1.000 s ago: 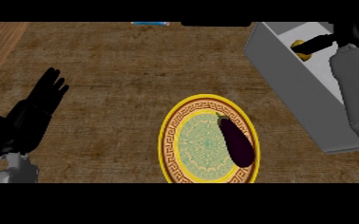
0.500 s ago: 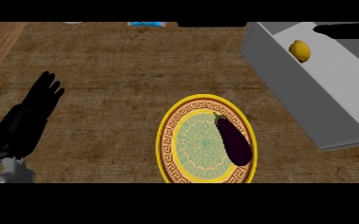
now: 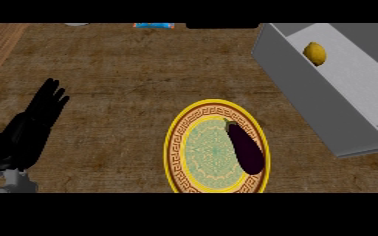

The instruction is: Pick the lemon from the plate and place it in the cardboard box

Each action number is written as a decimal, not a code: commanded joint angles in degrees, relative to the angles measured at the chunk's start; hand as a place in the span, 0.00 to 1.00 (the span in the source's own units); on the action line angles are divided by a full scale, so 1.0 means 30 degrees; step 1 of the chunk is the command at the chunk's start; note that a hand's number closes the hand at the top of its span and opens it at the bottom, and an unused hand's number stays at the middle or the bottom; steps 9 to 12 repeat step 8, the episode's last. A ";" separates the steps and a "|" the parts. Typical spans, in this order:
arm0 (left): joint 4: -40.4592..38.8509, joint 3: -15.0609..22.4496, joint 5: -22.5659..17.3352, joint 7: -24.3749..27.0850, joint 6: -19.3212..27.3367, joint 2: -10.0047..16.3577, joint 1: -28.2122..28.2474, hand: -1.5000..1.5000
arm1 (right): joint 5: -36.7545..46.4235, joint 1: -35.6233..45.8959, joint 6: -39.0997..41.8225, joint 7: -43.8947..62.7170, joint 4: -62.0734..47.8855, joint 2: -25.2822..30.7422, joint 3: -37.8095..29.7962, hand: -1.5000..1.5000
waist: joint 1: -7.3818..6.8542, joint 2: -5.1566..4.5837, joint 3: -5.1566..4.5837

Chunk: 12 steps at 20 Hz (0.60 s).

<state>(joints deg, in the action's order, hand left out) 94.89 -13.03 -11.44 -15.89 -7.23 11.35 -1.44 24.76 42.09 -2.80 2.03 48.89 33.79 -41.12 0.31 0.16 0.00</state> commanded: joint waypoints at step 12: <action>-0.0781 -0.1045 -0.1063 -0.0249 -0.1027 0.0845 -0.0592 0.50 | -0.3183 -0.3015 0.2693 -0.1646 0.0686 0.2180 -0.0059 0.00 | -0.0155 -0.0063 -0.0001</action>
